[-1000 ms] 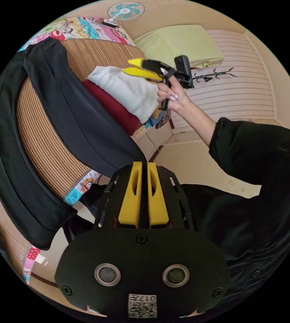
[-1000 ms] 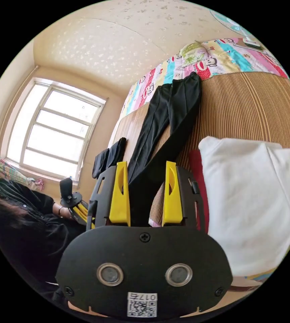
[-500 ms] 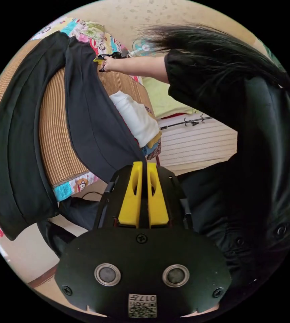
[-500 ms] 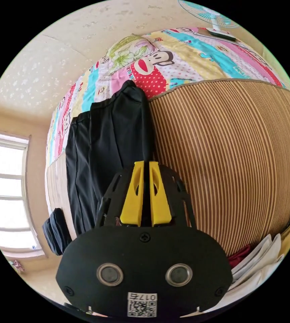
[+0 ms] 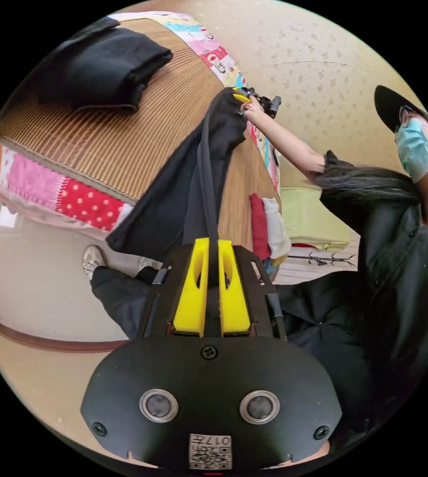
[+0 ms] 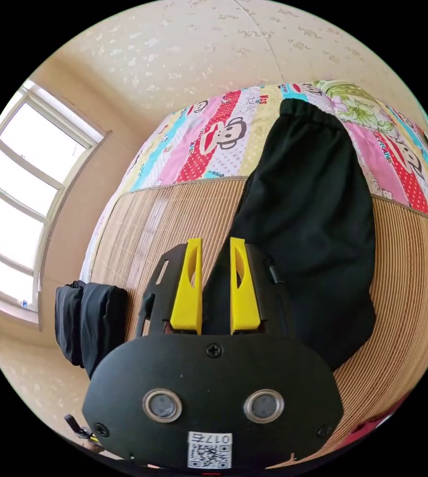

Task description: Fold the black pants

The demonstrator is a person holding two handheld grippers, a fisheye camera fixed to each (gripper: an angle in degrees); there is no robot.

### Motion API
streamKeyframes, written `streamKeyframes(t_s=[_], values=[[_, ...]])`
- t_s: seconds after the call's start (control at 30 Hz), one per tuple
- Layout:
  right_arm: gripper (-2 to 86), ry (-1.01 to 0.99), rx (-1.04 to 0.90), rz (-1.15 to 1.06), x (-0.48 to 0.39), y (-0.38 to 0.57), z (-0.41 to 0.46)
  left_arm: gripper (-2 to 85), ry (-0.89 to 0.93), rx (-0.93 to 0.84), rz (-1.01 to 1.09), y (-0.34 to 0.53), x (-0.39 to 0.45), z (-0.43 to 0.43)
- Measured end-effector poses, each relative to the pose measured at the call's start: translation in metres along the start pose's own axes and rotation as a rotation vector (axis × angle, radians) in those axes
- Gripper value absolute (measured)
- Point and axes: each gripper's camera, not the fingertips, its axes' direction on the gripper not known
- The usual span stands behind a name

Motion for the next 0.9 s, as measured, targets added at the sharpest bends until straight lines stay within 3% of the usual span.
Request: streamKeyframes(t_s=[0.07,0.23,0.47,0.63,0.77,0.9], values=[[9.9,-0.040,-0.038,-0.078,-0.014,0.052,-0.020,8.5,-0.022,-0.080,0.004,-0.006,-0.017,0.003],[11.0,-0.003,-0.185,-0.113,-0.014,0.201,-0.072,8.7,-0.122,-0.019,0.159,-0.032,-0.005,-0.024],[11.9,-0.010,-0.286,0.125,-0.012,0.355,-0.085,11.0,-0.257,-0.113,0.379,-0.102,0.010,0.013],[9.7,-0.132,-0.169,0.223,-0.015,0.381,-0.102,8.4,-0.304,-0.261,0.481,-0.112,0.018,0.055],[6.5,-0.132,-0.256,0.225,-0.015,0.392,-0.094,6.3,-0.287,-0.290,0.446,-0.114,0.020,0.061],[2.3,-0.215,-0.219,0.180,-0.011,0.396,-0.123,2.9,-0.089,-0.296,0.504,-0.111,0.035,0.048]])
